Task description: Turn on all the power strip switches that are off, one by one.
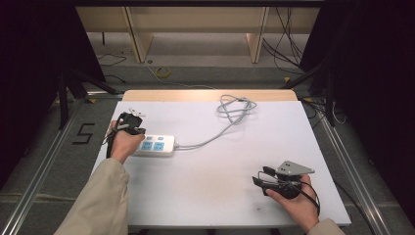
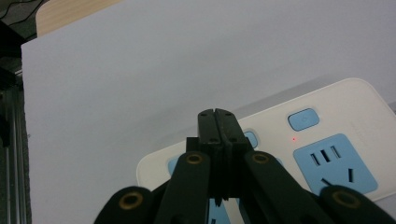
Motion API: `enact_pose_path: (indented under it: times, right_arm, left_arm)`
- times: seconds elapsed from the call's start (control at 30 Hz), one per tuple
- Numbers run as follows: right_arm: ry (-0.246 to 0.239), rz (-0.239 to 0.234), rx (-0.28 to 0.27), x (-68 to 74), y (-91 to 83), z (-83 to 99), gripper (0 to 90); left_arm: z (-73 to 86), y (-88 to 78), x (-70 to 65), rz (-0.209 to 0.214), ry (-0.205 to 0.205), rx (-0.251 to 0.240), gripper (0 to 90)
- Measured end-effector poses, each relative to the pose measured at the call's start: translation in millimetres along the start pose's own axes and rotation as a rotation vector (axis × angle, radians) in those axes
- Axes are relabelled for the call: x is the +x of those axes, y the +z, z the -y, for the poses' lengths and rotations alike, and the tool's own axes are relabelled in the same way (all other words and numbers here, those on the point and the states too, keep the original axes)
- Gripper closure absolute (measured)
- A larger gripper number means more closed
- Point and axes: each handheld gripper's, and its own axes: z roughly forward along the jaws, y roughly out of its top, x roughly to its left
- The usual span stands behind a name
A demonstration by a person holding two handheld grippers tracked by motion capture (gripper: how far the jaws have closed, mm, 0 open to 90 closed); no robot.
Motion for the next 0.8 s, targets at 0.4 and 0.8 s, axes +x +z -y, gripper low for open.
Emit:
enact_pose_path:
  times: [0.4,0.8]
  right_arm:
    - [0.002,0.002,-0.004,-0.2,-0.2,-0.1,41.5]
    - [0.002,0.001,-0.001,0.0,0.1,-0.1,41.6]
  left_arm:
    - [1.9,-0.3,7.2,-0.013,-0.001,0.008,89.8]
    - [4.1,2.7,12.3,-0.023,0.007,0.032,89.9]
